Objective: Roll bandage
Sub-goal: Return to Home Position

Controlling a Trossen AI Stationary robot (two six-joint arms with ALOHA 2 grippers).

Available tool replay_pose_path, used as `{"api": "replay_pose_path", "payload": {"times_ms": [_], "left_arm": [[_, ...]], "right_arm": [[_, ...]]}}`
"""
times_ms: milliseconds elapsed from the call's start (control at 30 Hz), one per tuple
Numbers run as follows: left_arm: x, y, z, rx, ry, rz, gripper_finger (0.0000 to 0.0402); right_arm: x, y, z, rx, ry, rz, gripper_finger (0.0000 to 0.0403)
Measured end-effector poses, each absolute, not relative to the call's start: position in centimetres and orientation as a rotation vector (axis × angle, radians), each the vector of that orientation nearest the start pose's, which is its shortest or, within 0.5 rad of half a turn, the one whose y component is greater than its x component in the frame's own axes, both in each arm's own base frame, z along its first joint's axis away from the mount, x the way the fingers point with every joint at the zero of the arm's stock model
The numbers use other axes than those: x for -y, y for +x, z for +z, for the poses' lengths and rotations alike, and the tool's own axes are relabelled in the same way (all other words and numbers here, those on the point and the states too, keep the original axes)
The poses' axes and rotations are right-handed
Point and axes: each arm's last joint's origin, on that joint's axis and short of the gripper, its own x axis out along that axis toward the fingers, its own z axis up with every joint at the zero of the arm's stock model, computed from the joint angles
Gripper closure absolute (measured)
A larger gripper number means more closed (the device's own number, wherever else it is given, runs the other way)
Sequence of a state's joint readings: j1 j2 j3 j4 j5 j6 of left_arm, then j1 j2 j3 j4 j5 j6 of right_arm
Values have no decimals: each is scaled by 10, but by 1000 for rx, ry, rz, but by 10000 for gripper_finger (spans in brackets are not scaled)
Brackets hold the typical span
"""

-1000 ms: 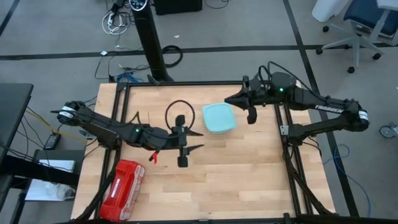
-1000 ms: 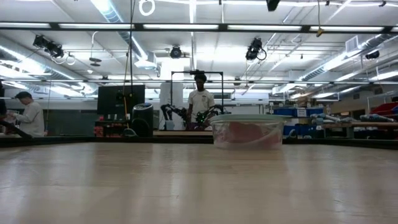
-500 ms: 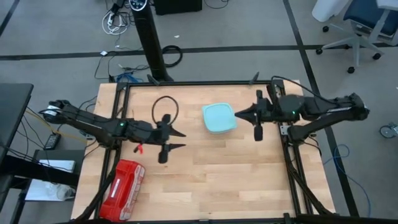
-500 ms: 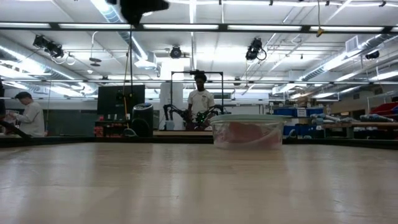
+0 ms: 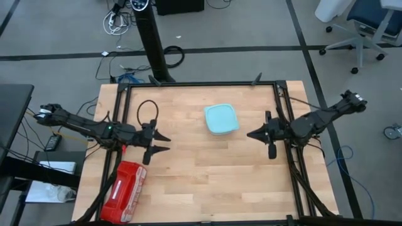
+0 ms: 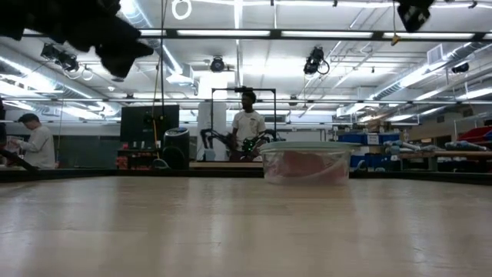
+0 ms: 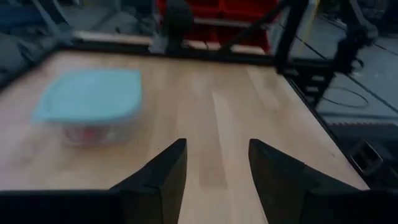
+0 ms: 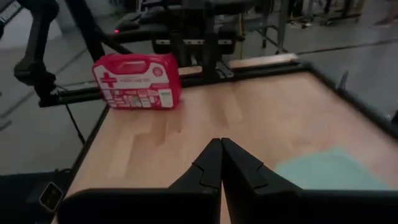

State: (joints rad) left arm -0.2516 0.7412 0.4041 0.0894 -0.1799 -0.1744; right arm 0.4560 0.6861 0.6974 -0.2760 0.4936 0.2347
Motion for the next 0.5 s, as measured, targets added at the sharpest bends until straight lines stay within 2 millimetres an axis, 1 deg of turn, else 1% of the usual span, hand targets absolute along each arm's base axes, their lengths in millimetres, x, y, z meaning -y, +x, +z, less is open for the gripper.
{"api": "replay_pose_path", "payload": {"times_ms": [100, 233, 333, 433, 500], "left_arm": [[37, 161, 220, -282, -133, -73, 225], [36, 157, 206, -324, -121, -69, 225], [34, 157, 200, -339, -106, -8, 225], [32, 157, 198, -339, -95, 57, 225], [31, 157, 199, -324, -97, 66, 225]], "right_arm": [[-55, 134, 282, -204, 180, -44, 395], [-55, 126, 255, -209, 275, 4, 395], [-55, 123, 244, -238, 309, 31, 396], [-55, 123, 236, -255, 286, 37, 395], [-55, 123, 232, -268, 259, 37, 394]]}}
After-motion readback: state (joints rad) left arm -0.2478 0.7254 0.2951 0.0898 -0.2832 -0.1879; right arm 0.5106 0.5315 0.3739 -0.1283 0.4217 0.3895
